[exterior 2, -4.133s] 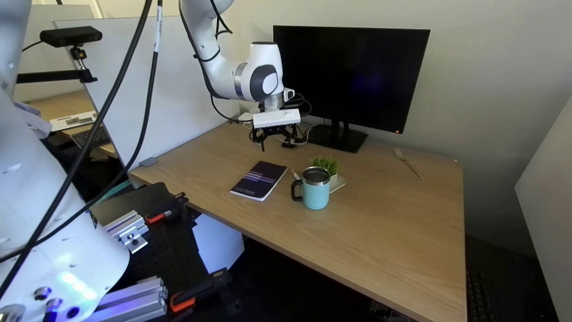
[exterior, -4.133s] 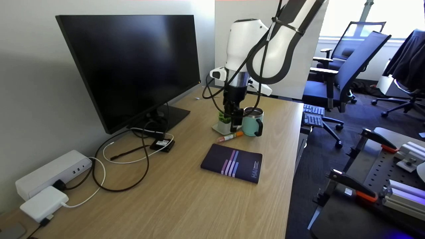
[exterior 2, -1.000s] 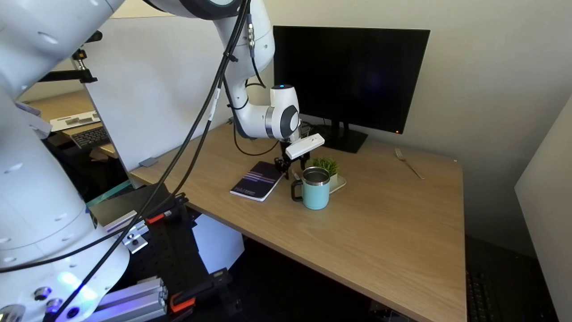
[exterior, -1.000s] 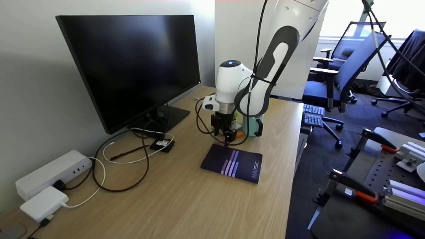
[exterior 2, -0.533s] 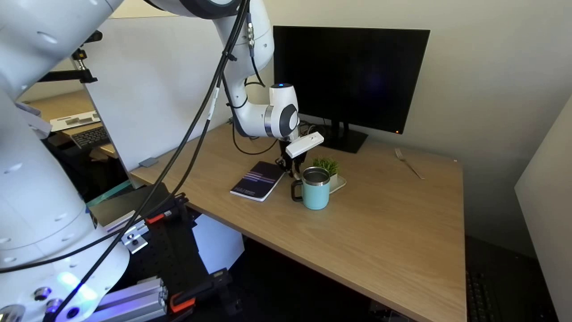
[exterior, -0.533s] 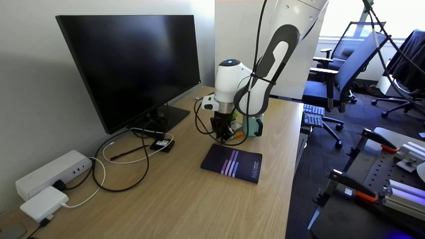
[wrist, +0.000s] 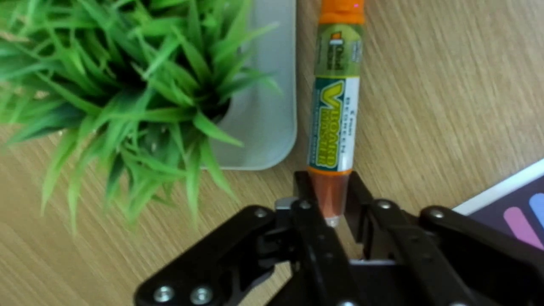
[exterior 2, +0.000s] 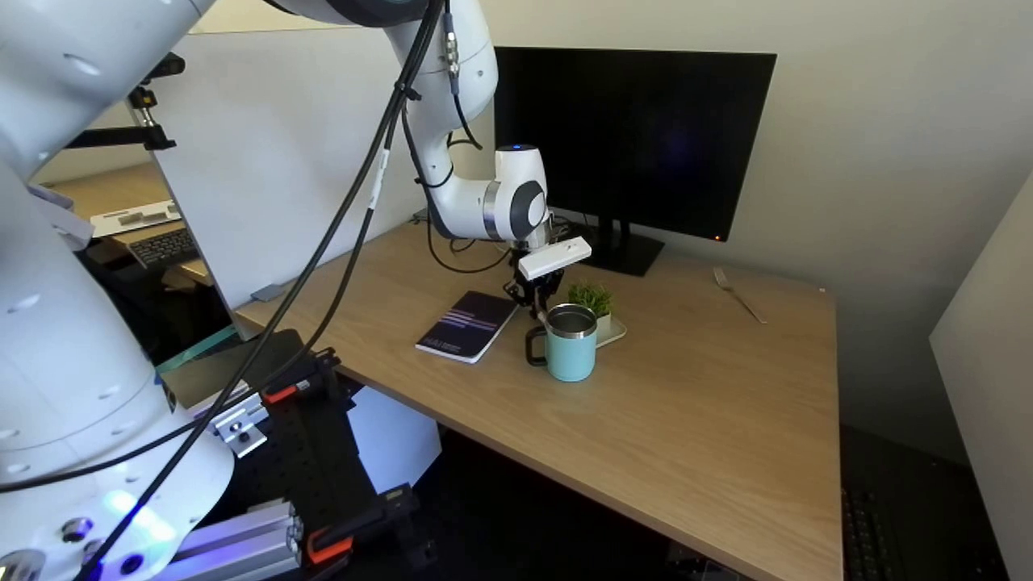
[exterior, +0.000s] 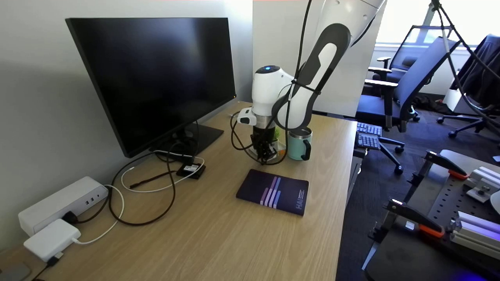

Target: Pick up the orange marker and put it in the blue cup

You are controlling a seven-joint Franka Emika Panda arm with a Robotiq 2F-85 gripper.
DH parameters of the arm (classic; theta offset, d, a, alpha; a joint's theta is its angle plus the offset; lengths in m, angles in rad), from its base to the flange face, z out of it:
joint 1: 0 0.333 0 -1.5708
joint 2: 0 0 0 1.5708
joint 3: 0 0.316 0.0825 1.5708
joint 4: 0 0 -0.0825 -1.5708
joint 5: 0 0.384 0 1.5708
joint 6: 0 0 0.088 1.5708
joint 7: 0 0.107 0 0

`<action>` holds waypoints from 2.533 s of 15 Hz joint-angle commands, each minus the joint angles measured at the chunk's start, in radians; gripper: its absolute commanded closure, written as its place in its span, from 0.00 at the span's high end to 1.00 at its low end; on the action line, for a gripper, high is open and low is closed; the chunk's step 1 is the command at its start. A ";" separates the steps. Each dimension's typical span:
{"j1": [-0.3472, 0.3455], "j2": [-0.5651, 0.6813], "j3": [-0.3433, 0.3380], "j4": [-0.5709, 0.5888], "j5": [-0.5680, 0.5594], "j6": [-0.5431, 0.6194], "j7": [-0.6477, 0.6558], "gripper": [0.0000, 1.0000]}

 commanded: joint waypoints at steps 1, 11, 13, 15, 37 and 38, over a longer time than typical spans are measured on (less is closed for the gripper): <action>0.003 -0.051 0.011 0.006 0.047 -0.129 0.069 0.05; 0.020 -0.200 0.012 0.020 0.117 -0.328 0.368 0.05; 0.027 -0.229 0.006 0.019 0.113 -0.362 0.445 0.05; 0.034 -0.258 -0.001 0.014 0.111 -0.388 0.516 0.05; 0.189 -0.531 -0.195 -0.173 -0.133 -0.631 1.475 0.05; 0.194 -0.545 -0.196 -0.191 -0.156 -0.645 1.523 0.05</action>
